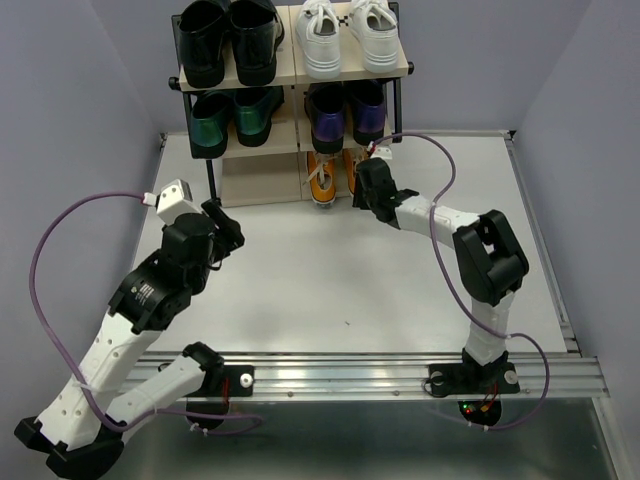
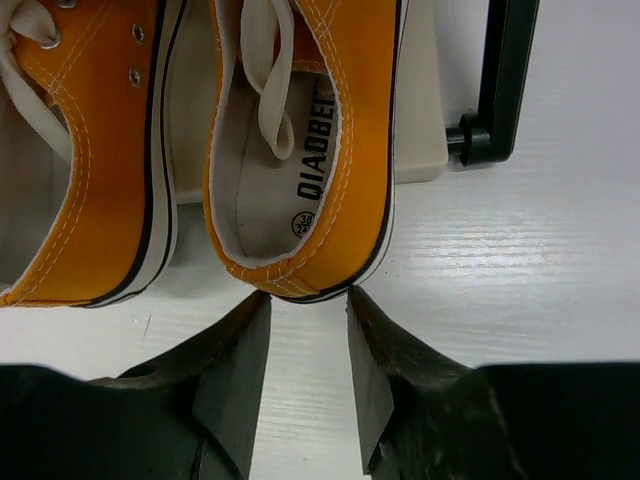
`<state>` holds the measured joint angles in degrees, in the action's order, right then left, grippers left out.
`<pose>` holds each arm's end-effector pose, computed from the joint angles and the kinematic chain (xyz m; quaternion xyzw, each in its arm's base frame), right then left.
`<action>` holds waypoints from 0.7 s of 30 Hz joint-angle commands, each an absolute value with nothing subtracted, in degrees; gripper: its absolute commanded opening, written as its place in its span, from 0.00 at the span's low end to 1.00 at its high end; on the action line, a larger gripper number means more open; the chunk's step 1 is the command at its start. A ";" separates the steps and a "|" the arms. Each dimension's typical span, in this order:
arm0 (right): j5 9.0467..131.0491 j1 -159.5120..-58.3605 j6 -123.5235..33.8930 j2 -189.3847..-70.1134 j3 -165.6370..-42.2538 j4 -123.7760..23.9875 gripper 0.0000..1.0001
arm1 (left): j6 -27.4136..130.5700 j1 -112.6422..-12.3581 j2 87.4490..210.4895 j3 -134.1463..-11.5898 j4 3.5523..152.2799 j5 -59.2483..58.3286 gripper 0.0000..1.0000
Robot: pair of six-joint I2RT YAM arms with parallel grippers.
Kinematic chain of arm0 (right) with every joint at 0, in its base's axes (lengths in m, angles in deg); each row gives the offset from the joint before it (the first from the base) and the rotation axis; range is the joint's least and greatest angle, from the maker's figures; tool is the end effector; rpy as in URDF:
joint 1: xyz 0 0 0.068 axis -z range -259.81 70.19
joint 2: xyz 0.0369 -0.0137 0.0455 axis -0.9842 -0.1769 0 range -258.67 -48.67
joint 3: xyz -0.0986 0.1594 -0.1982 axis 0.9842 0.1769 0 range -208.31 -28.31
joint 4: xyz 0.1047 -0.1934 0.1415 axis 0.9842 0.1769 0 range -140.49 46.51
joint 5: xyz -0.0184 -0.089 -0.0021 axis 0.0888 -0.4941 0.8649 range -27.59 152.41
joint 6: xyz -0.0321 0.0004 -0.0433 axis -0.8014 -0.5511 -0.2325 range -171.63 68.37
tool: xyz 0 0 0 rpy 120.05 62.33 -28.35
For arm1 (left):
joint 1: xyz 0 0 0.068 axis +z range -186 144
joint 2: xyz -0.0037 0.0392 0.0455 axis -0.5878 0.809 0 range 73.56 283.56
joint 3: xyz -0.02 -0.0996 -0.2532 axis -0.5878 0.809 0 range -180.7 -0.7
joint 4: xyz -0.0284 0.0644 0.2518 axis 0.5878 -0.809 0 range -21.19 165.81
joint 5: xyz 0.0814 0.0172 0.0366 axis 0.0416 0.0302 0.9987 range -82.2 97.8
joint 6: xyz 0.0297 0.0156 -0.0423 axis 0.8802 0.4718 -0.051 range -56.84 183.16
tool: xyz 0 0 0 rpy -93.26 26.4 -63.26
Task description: Place and organize the shoes onto the shoe shelf
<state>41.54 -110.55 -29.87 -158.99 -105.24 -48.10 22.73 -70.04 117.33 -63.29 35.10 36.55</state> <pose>0.3815 0.2122 0.2136 0.0137 0.8792 0.0537 0.4732 0.1252 -0.0640 0.3926 -0.1836 0.7935 -0.1645 0.5563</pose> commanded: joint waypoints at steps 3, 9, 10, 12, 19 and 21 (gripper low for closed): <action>39.55 -110.13 -29.66 -159.24 -107.95 -51.81 0.46 | 22.64 -69.93 115.66 -63.80 34.15 38.74 0.67; 40.52 -110.13 -28.17 -156.60 -103.82 -51.81 0.60 | 22.73 -69.93 115.57 -63.54 34.33 38.56 0.67; 40.61 -110.13 -27.99 -156.16 -103.29 -51.81 0.61 | 22.73 -69.93 115.57 -63.54 34.33 38.56 0.67; 41.57 -110.13 -27.38 -154.49 -101.54 -51.81 0.62 | 22.73 -70.01 115.66 -63.45 34.42 38.48 0.67; 48.27 -113.37 -22.28 -150.80 -93.63 -56.28 0.61 | 22.64 -69.93 116.10 -63.01 35.47 38.56 0.67; 47.73 -114.87 -21.93 -151.06 -93.09 -57.87 0.61 | 22.64 -69.93 116.45 -63.10 35.38 38.48 0.67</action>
<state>46.13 -111.36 -24.63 -153.29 -94.90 -51.83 22.65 -70.04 116.17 -63.29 34.27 37.19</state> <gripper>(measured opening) 0.616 0.666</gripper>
